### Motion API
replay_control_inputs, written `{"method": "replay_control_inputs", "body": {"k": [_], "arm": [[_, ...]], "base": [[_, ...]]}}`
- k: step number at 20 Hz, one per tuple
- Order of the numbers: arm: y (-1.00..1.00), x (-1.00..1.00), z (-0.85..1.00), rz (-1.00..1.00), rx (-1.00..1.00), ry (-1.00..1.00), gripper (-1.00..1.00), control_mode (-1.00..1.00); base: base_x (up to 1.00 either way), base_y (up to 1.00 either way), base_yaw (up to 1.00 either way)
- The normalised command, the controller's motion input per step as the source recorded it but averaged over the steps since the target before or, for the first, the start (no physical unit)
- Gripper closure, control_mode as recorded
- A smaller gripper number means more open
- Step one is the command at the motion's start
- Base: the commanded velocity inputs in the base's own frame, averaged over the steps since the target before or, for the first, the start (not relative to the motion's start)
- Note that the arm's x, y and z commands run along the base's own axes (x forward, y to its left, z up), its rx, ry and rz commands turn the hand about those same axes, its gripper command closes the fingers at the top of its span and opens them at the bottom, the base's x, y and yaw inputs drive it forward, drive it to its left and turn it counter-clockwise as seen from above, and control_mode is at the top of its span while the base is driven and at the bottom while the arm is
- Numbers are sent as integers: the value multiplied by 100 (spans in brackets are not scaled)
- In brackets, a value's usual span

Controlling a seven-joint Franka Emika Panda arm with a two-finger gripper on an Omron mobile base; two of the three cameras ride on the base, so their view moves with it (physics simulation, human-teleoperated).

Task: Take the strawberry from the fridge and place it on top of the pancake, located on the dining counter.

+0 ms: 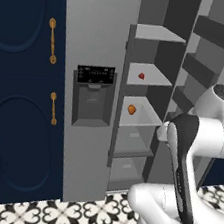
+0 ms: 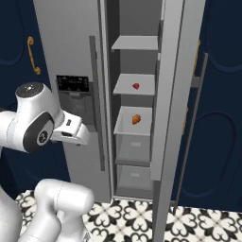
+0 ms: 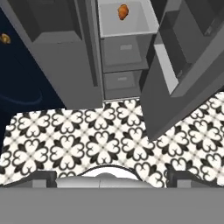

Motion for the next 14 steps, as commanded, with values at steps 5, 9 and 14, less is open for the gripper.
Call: {"method": "replay_control_inputs", "body": {"k": [5,9,14], "arm": [[0,0,0,-5,-4,3,-100,-100],[0,0,0,0,0,0,-100,-100],[0,0,0,0,0,0,-100,100]], "base": [[0,0,0],[0,0,0],[4,0,1]]}}
